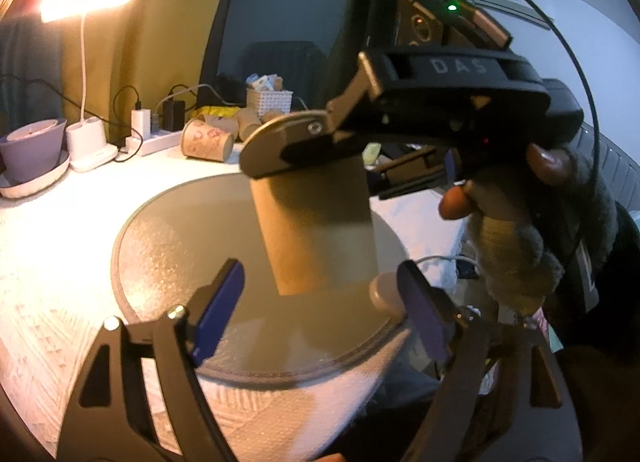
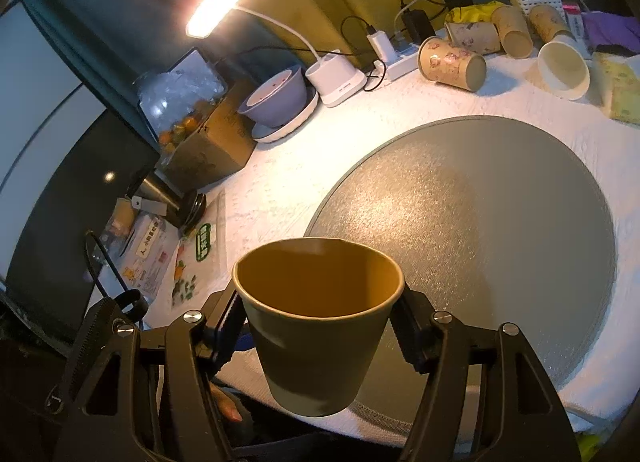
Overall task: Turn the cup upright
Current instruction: 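Open the left gripper and rotate the cup opening-up with the right gripper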
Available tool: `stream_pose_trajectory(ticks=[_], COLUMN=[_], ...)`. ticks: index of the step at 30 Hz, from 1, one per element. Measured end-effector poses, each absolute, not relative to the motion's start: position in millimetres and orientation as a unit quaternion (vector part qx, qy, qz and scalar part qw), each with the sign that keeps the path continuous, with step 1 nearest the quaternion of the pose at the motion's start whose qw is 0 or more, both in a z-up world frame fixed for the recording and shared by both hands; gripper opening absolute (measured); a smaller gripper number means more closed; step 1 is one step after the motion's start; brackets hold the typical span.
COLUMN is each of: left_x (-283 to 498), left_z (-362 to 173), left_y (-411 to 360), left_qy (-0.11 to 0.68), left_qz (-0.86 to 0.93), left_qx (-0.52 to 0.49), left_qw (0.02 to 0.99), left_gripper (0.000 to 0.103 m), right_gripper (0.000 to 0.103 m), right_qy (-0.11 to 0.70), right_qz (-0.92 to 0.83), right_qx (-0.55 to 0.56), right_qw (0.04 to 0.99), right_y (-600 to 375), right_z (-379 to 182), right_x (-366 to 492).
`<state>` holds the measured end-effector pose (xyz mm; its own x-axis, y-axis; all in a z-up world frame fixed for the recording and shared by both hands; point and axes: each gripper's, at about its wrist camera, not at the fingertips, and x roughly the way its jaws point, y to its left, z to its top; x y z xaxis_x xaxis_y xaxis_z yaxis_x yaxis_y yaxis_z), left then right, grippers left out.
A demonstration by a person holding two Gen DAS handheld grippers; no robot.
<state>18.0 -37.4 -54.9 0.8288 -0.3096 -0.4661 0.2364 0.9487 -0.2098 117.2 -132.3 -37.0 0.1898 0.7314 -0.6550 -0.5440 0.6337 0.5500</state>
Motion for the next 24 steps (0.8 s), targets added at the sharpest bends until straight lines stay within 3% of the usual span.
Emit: stream_pose_trajectory(ticks=[24], left_x=[59.6], left_z=[-62.4], left_y=[33.5], left_qy=[0.312], left_qz=[-0.006], left_qx=[-0.141], left_qw=[0.940], left_gripper=[0.080], right_gripper=[0.068], right_qy=[0.401], right_qz=[0.323], right_qx=[-0.017], right_qw=[0.857], right_y=[-132.8], right_z=[-36.5], right_x=[143.8])
